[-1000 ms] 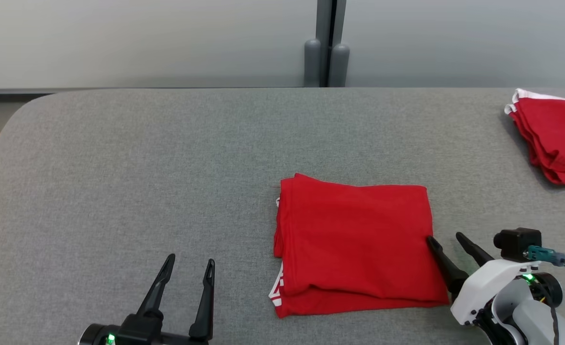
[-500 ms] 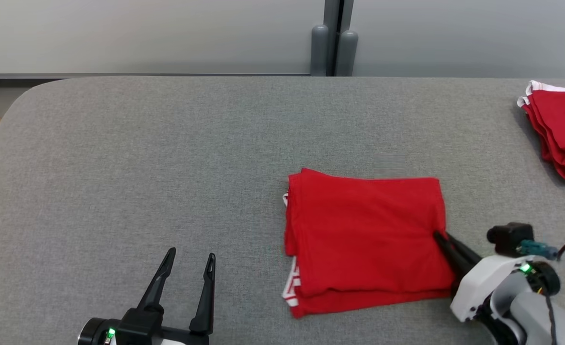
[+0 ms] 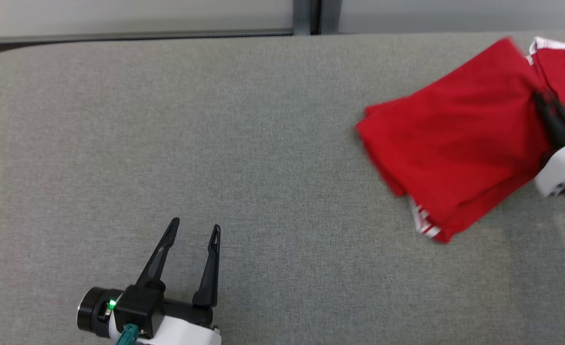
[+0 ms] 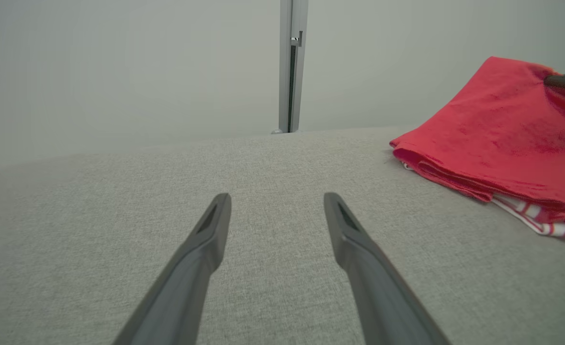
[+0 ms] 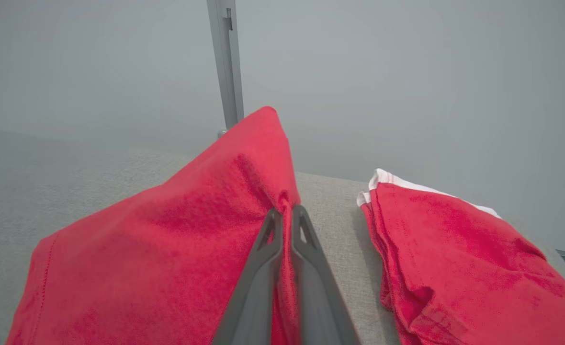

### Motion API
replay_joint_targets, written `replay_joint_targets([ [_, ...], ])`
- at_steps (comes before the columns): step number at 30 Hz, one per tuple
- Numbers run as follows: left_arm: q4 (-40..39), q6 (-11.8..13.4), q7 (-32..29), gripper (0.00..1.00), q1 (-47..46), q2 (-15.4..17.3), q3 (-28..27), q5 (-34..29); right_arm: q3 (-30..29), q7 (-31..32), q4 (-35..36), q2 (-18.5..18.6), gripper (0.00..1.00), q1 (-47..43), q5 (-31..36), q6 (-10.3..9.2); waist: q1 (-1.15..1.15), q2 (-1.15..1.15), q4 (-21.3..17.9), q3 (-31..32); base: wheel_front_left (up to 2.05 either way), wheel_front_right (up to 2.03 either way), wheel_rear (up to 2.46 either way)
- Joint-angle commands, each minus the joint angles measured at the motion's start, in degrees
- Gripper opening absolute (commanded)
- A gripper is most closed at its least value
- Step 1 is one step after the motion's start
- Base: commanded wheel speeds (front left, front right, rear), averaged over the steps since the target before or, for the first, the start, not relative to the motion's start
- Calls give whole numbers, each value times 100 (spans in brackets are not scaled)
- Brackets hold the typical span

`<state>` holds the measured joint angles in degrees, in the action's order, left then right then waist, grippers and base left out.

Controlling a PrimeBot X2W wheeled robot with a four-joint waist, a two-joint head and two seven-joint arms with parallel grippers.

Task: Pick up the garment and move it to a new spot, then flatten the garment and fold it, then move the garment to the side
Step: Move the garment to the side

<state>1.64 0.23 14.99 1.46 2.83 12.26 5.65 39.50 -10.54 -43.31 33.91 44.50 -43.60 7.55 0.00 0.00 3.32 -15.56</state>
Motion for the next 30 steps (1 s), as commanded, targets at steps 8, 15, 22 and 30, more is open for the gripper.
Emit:
replay_joint_targets([
  [8,5,-68,25,100,-406,17,-10,-21,-489,334,152,721,0,836,404,-13,0,0,-103,-761,0,0,0],
  [15,15,-118,25,100,-613,16,-77,-37,-1063,681,343,1130,0,942,685,-13,0,0,-131,-1054,0,0,0],
  [22,2,-176,25,100,-716,17,-155,-82,-1873,925,376,1335,0,739,1130,-13,0,0,-140,-1220,0,0,0],
  [30,50,-237,25,100,-815,16,-162,-116,-2835,1041,220,1093,100,575,2046,-13,0,0,-105,-1275,0,0,0],
])
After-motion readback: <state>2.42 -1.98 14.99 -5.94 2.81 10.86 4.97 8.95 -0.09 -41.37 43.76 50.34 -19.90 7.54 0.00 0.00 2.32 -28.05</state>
